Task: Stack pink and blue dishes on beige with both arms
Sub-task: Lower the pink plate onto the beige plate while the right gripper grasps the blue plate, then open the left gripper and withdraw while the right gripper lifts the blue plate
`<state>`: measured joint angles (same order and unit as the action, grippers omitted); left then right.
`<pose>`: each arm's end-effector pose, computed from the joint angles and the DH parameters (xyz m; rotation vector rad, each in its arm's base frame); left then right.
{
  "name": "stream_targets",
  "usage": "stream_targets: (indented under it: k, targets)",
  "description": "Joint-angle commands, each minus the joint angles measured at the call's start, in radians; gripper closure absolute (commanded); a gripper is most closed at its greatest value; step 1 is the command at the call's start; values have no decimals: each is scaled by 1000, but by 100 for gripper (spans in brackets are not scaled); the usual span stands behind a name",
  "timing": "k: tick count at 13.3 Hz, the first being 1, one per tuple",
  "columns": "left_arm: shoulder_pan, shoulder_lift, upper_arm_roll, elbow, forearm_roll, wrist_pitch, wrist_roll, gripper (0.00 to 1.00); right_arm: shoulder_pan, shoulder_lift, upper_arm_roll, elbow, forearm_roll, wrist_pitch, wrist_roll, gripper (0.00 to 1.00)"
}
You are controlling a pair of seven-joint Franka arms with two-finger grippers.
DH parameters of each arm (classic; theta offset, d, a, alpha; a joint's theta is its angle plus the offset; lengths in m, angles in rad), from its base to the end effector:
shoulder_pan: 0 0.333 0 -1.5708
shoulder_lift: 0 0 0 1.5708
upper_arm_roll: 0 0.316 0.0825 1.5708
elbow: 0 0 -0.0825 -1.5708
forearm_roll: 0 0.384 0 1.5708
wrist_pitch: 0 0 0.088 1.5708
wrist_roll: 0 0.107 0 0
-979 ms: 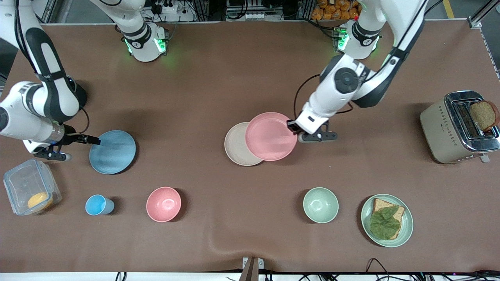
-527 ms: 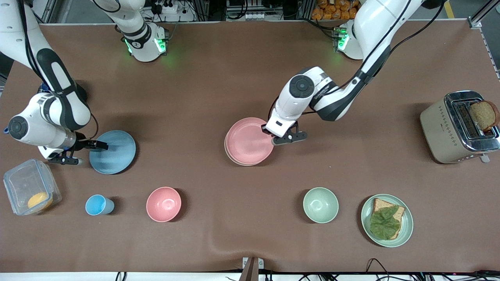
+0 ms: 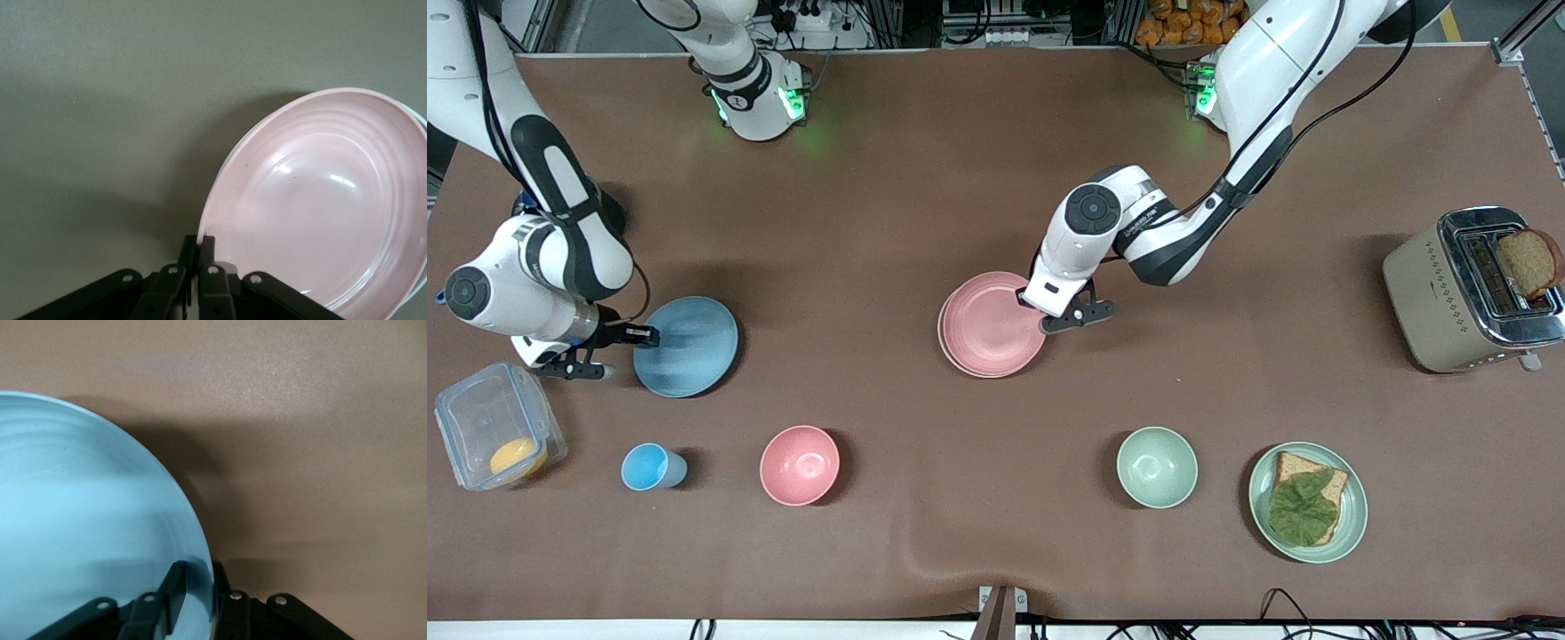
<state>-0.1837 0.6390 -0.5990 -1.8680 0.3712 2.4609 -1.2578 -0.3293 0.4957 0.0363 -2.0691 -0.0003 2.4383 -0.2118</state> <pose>0.4750 -0.4364 0.2292 2.9767 0.4511 -0.0492 0.5508 -0.1660 0.1778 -3.0852 0.1300 0.1822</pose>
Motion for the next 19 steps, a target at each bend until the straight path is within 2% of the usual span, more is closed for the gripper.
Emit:
stream_targets:
  k: [1,4,8,10,12,15,16,17,18,19]
  targets:
    - [2,-22,5,23,29,-16,-54,0,-4,-35,19,-3,6,-51,-8,100]
    - [81,-178,5,58,31,-161,-11,0,12,-97,25,75,11,-242,-3,100]
    - [231,-361,-2,139,12,-393,251,0,44,-141,28,191,20,-458,-1,100]
    - [269,-393,-2,238,-8,-562,393,0,97,-167,30,237,20,-546,73,100]
    - [324,-409,-2,314,-29,-667,513,0,185,-195,33,273,26,-631,213,100]
    - [398,-467,8,320,-57,-681,740,0,339,-244,37,274,187,-660,383,100]
    - [344,-522,144,314,-145,-681,815,0,418,-240,36,283,242,-635,463,100]
    - [270,-553,266,313,-197,-684,895,0,450,-229,36,288,275,-599,506,100]
    - [236,-580,350,310,-233,-689,990,0,475,-211,36,285,310,-570,512,100]
    - [233,-594,379,310,-261,-721,1035,0,516,-186,36,284,342,-546,517,100]
